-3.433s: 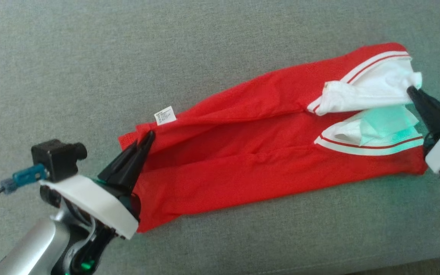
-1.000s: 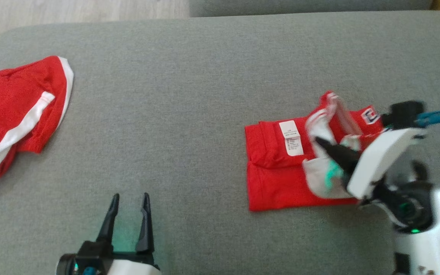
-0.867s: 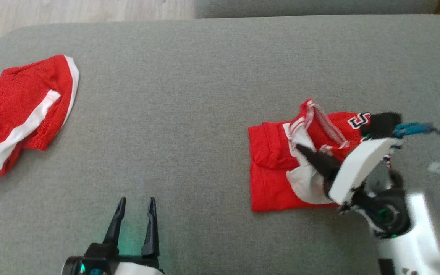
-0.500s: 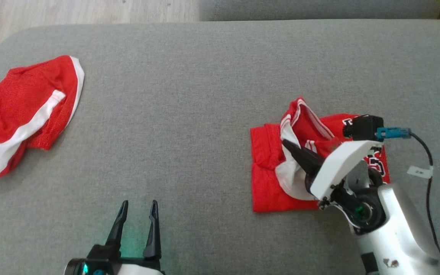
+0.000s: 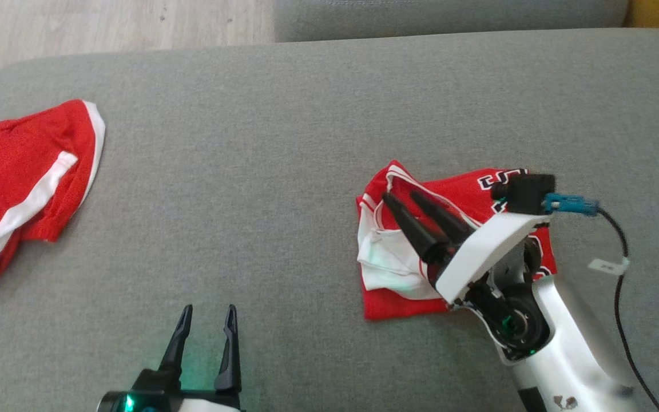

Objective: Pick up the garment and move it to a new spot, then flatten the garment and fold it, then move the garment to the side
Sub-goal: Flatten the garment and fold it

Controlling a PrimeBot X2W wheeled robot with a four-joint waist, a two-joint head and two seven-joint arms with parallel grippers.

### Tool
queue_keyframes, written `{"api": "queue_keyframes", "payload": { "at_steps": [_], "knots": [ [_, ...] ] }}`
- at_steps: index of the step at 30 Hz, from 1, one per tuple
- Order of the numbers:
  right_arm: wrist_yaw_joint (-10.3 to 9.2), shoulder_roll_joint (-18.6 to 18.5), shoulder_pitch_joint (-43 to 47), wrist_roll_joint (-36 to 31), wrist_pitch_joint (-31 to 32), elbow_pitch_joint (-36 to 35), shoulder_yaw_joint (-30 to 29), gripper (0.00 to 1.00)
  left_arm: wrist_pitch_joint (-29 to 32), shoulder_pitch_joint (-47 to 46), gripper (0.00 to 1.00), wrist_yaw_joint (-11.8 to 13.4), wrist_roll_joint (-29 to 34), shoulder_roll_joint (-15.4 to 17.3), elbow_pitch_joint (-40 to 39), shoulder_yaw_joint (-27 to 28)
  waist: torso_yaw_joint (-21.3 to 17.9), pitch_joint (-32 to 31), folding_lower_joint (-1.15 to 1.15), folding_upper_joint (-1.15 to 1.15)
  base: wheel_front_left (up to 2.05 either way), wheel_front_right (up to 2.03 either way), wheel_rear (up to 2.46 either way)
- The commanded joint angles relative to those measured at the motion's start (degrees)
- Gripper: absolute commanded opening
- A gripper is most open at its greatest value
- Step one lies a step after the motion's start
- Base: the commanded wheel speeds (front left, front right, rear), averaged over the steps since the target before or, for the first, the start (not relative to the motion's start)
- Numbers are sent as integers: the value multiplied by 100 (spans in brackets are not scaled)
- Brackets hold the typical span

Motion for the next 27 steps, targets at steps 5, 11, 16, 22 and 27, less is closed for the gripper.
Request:
{"api": "queue_keyframes", "payload": {
  "at_steps": [5, 11, 16, 22, 27],
  "knots": [
    [44, 23, 275, -5, -798, -1144, 104, 100, -47, 70, 100, 8, 99, -21, -146, 225, -103, -81, 0, 0, 0, 0, 0],
    [44, 18, 1116, -1770, -1471, -2003, -1010, 100, -47, 180, 100, 11, 111, -21, -180, 304, -153, -175, 0, 0, 0, 0, 0],
    [44, -190, 1663, -3438, -2207, -1783, -1951, 100, -47, 242, 100, 26, 67, -21, -184, 317, -143, -270, 0, 0, 0, 0, 0],
    [44, -89, 1623, -3705, -2611, -883, -2064, 0, -47, 230, 100, 61, 4, -21, -196, 249, -62, -207, 0, 0, 0, 0, 0],
    [44, -52, 965, -3801, -2634, 41, -1650, 0, -47, 153, 100, 54, -5, -21, -188, 182, -13, -23, 0, 0, 0, 0, 0]
  ]
}}
